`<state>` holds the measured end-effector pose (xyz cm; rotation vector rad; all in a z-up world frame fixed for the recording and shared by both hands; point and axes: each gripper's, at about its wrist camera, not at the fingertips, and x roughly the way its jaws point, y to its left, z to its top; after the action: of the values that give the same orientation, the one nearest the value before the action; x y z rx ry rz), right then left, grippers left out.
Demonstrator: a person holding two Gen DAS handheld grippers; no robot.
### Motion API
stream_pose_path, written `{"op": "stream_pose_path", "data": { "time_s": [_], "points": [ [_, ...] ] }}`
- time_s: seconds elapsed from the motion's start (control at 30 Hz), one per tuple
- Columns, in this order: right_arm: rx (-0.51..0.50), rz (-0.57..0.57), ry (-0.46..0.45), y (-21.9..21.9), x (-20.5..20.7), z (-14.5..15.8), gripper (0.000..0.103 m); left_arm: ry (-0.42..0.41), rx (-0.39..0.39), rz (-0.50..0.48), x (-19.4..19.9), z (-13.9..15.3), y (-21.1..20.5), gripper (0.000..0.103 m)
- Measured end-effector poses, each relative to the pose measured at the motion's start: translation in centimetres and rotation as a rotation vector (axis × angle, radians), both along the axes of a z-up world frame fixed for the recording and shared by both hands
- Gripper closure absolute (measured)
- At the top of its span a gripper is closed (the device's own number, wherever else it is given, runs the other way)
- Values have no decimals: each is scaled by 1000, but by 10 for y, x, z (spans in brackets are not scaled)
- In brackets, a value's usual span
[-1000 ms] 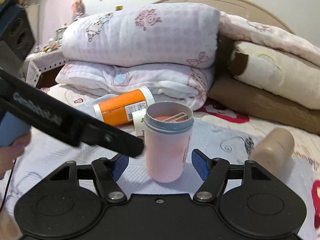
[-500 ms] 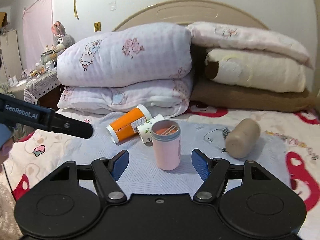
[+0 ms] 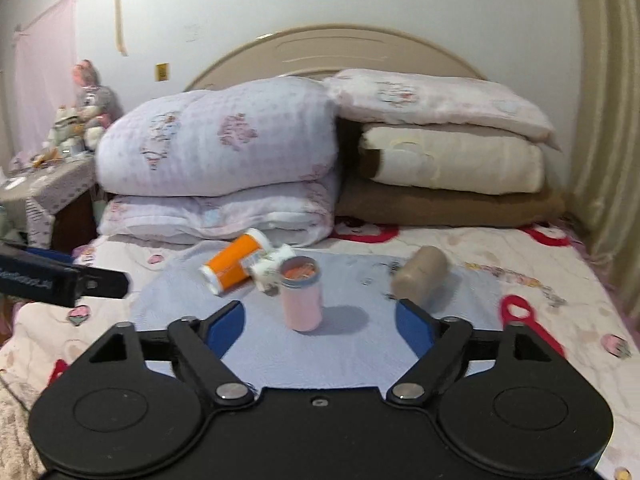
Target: Flip cup upright
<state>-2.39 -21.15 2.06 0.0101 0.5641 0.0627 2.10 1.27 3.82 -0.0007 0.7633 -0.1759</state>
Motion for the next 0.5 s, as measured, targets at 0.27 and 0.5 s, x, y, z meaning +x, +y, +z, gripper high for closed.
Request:
{"op": "stream_pose_path", "data": {
  "time_s": [0.27,0.5],
  "points": [
    [-8,-75,28,3,-14,2,0,82,39,100,-12,-19,4,0],
    [-11,-90,58,5,-11,-3,0,107,56,123,-16,-25,5,0]
  ]
}}
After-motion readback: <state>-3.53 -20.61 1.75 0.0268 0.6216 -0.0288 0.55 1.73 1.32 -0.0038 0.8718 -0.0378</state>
